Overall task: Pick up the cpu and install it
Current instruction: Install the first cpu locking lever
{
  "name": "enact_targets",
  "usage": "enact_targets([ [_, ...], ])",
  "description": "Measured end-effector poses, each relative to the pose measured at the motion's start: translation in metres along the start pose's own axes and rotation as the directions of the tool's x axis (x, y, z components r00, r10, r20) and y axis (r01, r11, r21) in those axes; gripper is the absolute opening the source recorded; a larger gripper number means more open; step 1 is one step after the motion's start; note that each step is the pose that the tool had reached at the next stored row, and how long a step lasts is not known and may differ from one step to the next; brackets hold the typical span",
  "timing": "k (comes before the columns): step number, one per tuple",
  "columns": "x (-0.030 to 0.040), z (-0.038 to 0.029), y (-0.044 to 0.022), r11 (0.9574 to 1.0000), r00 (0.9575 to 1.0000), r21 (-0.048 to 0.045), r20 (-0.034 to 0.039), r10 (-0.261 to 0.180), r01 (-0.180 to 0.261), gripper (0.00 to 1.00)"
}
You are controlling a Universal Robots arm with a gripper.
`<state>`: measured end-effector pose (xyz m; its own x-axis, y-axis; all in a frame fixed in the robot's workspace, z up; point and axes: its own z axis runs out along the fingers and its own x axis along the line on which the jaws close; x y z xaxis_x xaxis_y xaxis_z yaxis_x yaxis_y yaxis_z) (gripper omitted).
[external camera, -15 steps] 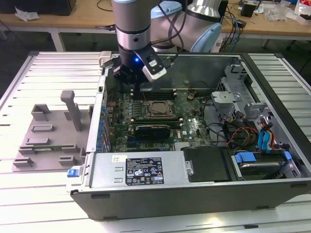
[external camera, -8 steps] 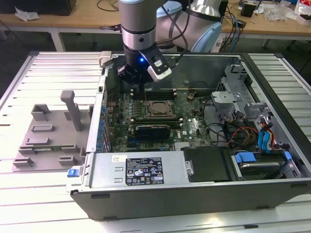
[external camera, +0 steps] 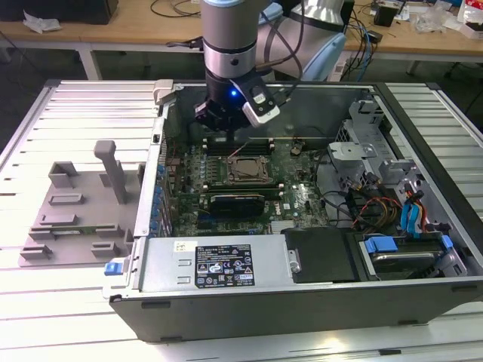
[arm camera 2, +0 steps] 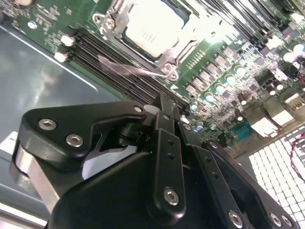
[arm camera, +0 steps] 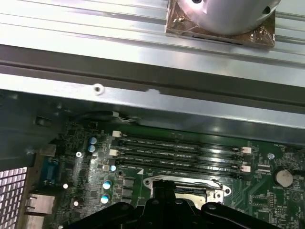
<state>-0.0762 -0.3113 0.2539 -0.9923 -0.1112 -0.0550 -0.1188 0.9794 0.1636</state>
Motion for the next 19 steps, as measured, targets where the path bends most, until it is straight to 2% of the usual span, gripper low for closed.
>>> enact_targets([
  [2,-0.0002,0.0002,0.0,1.0,1.0,-0.001,0.0004,0.0,0.0,0.11],
  [5,-0.0043,0.0018,-0.0021,0.9999,1.0,-0.0163,0.002,0.001,-0.001,0.11],
  [19,-0.0043,0.0074,-0.0031,0.9999,1.0,-0.0165,0.002,0.001,-0.001,0.11],
])
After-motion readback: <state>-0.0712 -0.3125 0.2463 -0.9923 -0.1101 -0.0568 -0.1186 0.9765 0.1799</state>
